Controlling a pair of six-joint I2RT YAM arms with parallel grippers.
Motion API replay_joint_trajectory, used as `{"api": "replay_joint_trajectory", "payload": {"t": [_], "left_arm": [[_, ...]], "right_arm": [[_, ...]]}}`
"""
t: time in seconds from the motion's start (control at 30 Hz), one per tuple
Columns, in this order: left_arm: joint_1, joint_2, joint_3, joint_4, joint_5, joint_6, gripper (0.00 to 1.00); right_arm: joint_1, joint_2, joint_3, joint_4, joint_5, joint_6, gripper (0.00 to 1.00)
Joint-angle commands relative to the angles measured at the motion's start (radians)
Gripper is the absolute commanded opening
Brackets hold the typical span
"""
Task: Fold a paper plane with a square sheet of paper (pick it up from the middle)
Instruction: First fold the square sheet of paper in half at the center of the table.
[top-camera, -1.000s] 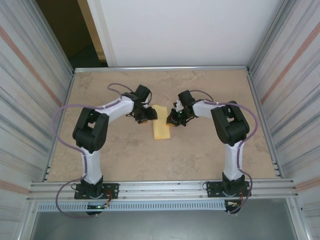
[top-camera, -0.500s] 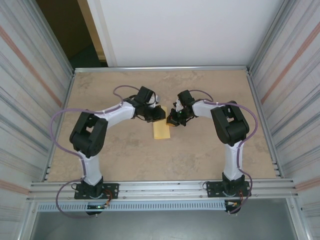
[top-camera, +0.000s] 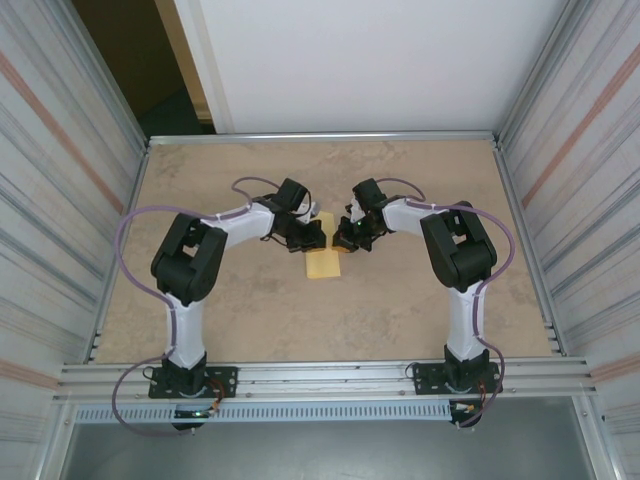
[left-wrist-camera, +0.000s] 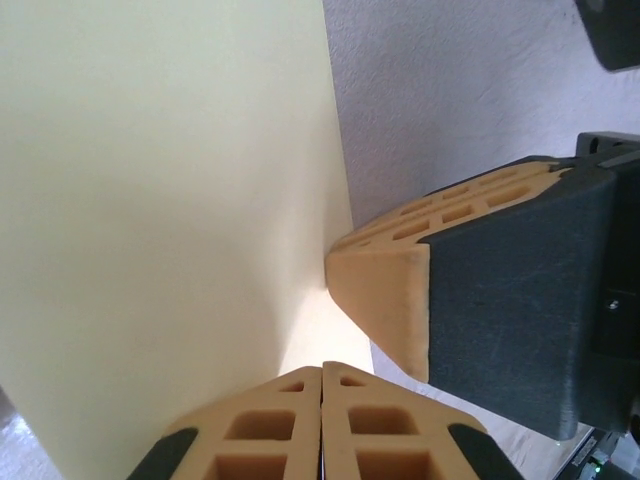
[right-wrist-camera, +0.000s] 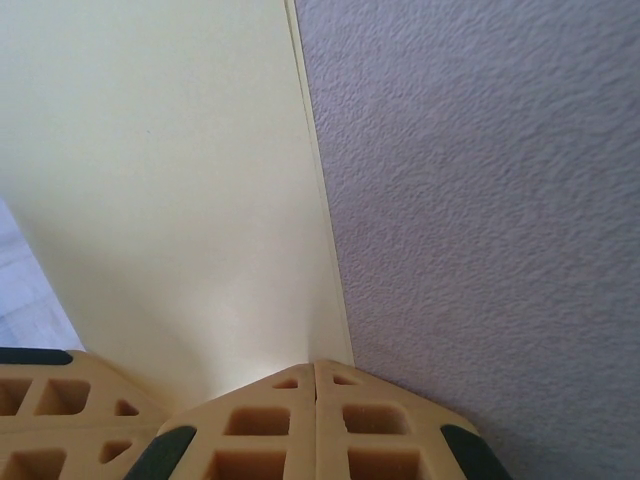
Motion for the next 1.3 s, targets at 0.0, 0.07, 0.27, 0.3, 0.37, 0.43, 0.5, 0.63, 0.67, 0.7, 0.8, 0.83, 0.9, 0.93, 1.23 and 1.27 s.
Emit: {"api": "replay_joint_trajectory", "payload": {"t": [0.0, 0.07, 0.27, 0.3, 0.37, 0.43, 0.5, 0.63, 0.67, 0.7, 0.8, 0.83, 0.9, 0.93, 1.23, 1.27], "left_arm": [[0.018, 0.030, 0.028, -0.049, 0.028, 0.055, 0.08], [0.033, 0.034, 0.017, -0.054, 0.021, 0.067, 0.08], [0.082, 0.029, -0.052, 0.002, 0.065, 0.098, 0.08], [0.091, 0.031, -0.069, 0.019, 0.074, 0.099, 0.08], [0.118, 0.035, -0.107, 0.042, 0.094, 0.101, 0.08], [0.145, 0.032, -0.145, 0.061, 0.098, 0.105, 0.08], [0.170, 0.021, -0.174, 0.063, 0.087, 0.120, 0.08], [0.220, -0.013, -0.196, 0.033, 0.059, 0.149, 0.07], [0.229, -0.026, -0.197, 0.024, 0.052, 0.152, 0.07], [0.235, -0.047, -0.196, 0.015, 0.044, 0.155, 0.07], [0.239, -0.103, -0.177, 0.003, 0.055, 0.150, 0.07], [0.232, -0.121, -0.175, 0.021, 0.078, 0.135, 0.07], [0.205, -0.138, -0.171, 0.072, 0.123, 0.104, 0.07], [0.181, -0.136, -0.164, 0.097, 0.136, 0.084, 0.08], [0.067, 0.025, -0.061, 0.160, 0.148, 0.038, 0.08], [0.070, 0.038, -0.058, 0.156, 0.144, 0.042, 0.08]], "right_arm": [[0.011, 0.123, -0.050, -0.148, 0.230, 0.004, 0.00], [0.012, 0.125, -0.046, -0.157, 0.238, 0.006, 0.00], [0.018, 0.140, -0.036, -0.184, 0.259, 0.007, 0.00], [0.018, 0.142, -0.035, -0.187, 0.262, 0.008, 0.00], [0.021, 0.144, -0.036, -0.190, 0.269, 0.008, 0.00], [0.021, 0.143, -0.041, -0.191, 0.271, 0.011, 0.00], [0.023, 0.143, -0.042, -0.191, 0.275, 0.013, 0.00], [0.024, 0.142, -0.046, -0.191, 0.278, 0.016, 0.00], [0.025, 0.142, -0.047, -0.191, 0.278, 0.016, 0.00], [0.024, 0.143, -0.047, -0.192, 0.280, 0.016, 0.00], [0.026, 0.142, -0.049, -0.192, 0.278, 0.016, 0.00], [0.028, 0.141, -0.049, -0.193, 0.277, 0.016, 0.00], [0.029, 0.141, -0.053, -0.191, 0.278, 0.016, 0.00], [0.029, 0.141, -0.054, -0.191, 0.280, 0.017, 0.00], [0.029, 0.144, -0.066, -0.186, 0.283, 0.020, 0.00], [0.029, 0.145, -0.067, -0.185, 0.284, 0.019, 0.00]]}}
